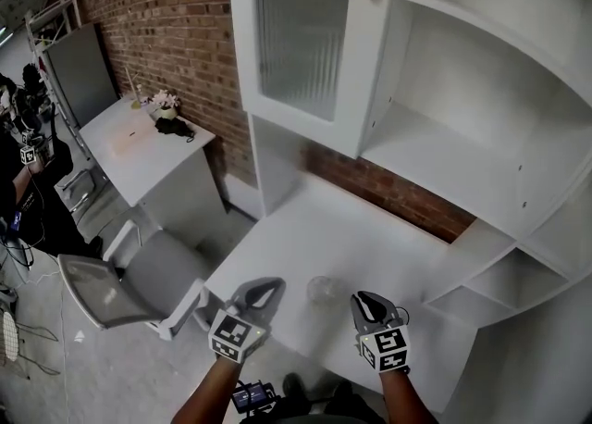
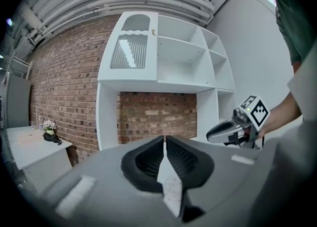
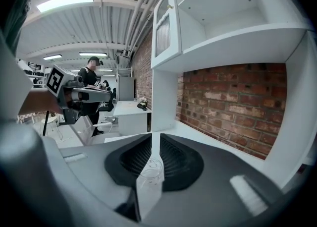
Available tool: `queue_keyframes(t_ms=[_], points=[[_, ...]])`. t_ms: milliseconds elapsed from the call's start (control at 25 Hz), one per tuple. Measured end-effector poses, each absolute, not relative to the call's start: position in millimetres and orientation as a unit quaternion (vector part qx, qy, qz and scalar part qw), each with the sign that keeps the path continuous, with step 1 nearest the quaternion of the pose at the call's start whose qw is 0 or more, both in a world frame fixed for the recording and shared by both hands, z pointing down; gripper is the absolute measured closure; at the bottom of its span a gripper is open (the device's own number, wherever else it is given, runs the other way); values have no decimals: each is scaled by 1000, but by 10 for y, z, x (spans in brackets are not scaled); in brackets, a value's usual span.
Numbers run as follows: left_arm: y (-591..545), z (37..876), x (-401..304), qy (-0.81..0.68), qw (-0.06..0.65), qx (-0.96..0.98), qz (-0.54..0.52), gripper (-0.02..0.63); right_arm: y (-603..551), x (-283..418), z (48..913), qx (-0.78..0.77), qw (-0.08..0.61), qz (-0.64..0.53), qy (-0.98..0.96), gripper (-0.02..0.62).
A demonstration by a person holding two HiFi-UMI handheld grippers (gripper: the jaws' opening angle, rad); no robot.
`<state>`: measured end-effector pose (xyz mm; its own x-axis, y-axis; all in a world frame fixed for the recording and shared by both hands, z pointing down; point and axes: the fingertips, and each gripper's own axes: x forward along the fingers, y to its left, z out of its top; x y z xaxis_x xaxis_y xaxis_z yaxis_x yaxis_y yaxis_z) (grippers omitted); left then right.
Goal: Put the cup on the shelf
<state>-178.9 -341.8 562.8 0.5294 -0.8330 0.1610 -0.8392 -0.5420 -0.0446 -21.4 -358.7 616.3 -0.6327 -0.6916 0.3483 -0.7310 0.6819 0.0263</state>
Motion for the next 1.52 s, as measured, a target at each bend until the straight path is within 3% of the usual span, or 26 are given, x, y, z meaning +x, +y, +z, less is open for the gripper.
queue_keyframes(t_ms=[1520], points=[[-3385,6766,-2064,-515,119,837,145,578,-3743,-694,8212,343,287,169,-879,468]])
